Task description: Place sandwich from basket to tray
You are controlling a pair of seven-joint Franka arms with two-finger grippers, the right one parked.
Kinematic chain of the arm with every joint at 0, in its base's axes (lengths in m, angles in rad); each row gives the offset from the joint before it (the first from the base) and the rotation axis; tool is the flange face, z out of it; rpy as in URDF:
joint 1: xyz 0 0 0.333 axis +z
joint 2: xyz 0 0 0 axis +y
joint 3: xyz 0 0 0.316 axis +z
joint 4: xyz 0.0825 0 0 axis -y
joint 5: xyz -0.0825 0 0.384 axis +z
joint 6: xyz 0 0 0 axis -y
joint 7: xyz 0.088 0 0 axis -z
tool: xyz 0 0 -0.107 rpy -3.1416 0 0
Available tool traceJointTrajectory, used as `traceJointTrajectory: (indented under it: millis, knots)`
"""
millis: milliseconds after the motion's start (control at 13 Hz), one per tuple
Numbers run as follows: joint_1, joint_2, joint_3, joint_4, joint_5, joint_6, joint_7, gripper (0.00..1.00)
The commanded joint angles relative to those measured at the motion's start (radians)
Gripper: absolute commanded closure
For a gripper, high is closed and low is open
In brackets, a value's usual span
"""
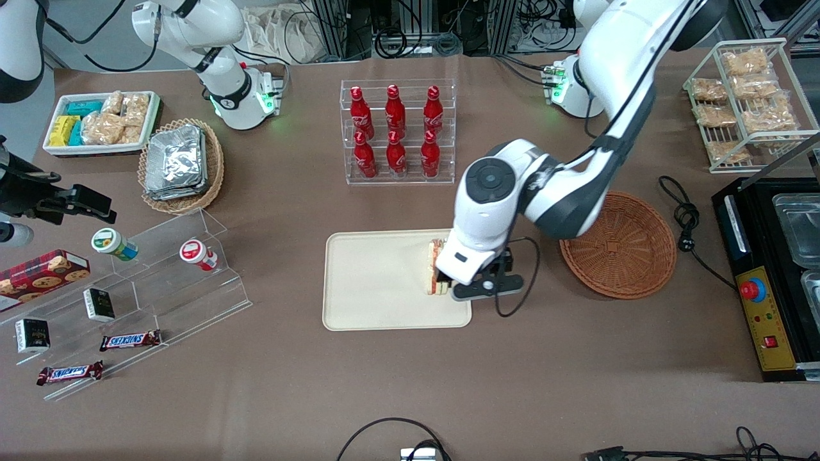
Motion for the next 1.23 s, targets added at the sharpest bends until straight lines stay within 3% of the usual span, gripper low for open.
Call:
traceJointTrajectory:
  millis: [0,462,692,1000,1154]
  knots:
    - [0.054,-0.081,-0.002,-0.017,-0.02,-0.053,-0.006,0.0]
    - [0.15,-0.161,-0.006,-0.017,-0.048,-0.122,0.036,0.0]
    - [0.201,-0.202,-0.002,-0.017,-0.121,-0.159,0.134,0.0]
    - [0.247,-0.241,0.0,-0.031,-0.14,-0.198,0.223,0.0]
    - [0.267,-0.285,0.029,-0.051,-0.187,-0.222,0.325,0.0]
